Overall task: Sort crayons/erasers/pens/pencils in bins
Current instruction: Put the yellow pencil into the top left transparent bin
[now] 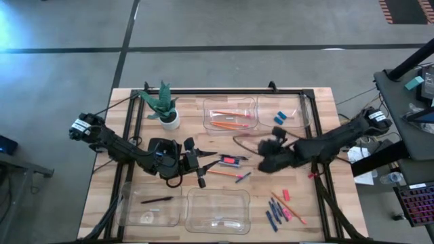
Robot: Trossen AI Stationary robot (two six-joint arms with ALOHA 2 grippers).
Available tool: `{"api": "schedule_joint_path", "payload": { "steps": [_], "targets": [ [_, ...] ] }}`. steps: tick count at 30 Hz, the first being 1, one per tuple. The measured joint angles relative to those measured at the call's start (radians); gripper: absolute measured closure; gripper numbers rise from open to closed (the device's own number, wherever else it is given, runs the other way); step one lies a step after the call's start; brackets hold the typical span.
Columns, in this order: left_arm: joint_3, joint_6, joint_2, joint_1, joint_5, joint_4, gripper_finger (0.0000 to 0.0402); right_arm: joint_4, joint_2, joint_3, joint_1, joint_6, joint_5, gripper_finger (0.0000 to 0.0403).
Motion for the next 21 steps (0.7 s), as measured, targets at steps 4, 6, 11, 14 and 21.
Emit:
{"api": "schedule_joint_path", "payload": {
  "steps": [4, 6, 11, 14, 21],
  "targets": [
    [0.000, 0.000, 0.000, 0.000, 0.000, 0.000, 0.0277, 0.212, -0.023, 0.009, -0.102, -0.261, 0.077, 0.0390],
    [0.000, 0.000, 0.000, 0.000, 0.000, 0.000, 0.0277, 0.340, -0.022, 0.009, -0.161, -0.394, 0.076, 0.0390],
    [0.000, 0.000, 0.000, 0.000, 0.000, 0.000, 0.0277, 0.634, -0.008, 0.009, -0.316, -0.611, 0.012, 0.0390],
    [0.000, 0.002, 0.000, 0.000, 0.000, -0.001, 0.0277, 0.759, 0.026, 0.009, -0.403, -0.656, -0.117, 0.0390],
    [0.000, 0.003, 0.000, 0.000, 0.000, -0.004, 0.0277, 0.871, 0.193, 0.008, -0.538, -0.695, -0.188, 0.0390]
  ]
}}
